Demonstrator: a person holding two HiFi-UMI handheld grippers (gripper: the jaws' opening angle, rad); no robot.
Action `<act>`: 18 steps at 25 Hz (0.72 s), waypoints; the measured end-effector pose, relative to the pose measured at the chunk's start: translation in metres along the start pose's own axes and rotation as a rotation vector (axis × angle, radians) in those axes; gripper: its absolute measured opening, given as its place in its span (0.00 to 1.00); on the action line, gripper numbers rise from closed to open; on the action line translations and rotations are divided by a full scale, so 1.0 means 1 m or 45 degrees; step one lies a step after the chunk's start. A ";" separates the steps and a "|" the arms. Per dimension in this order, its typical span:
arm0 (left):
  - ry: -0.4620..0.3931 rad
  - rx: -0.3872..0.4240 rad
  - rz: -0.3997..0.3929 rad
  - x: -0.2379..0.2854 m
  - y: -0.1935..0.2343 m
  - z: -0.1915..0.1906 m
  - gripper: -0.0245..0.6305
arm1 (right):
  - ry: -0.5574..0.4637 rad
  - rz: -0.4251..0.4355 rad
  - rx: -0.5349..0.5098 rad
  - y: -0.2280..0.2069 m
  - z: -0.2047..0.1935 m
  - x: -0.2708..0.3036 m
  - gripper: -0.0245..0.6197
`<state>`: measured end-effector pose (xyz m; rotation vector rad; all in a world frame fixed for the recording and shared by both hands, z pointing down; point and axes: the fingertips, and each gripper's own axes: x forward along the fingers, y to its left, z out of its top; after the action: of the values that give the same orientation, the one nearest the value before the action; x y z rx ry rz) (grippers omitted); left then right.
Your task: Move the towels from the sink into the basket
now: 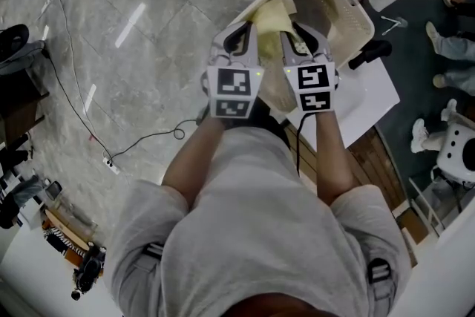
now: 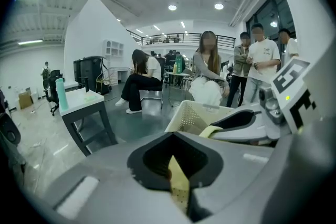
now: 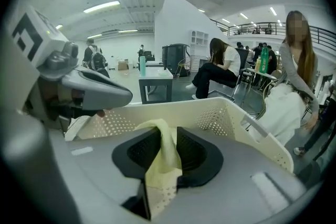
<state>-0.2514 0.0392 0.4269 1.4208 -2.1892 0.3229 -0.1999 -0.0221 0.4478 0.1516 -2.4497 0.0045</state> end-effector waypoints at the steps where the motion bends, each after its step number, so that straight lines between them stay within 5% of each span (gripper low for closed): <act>1: 0.002 0.002 -0.002 0.001 -0.001 0.000 0.07 | -0.003 0.006 0.007 -0.001 0.000 -0.001 0.20; 18: -0.024 0.015 -0.049 -0.007 -0.028 0.000 0.07 | 0.001 -0.045 -0.028 -0.014 -0.020 -0.058 0.37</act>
<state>-0.2241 0.0326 0.4211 1.4758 -2.1757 0.3102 -0.1409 -0.0290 0.4261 0.1854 -2.4449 -0.0379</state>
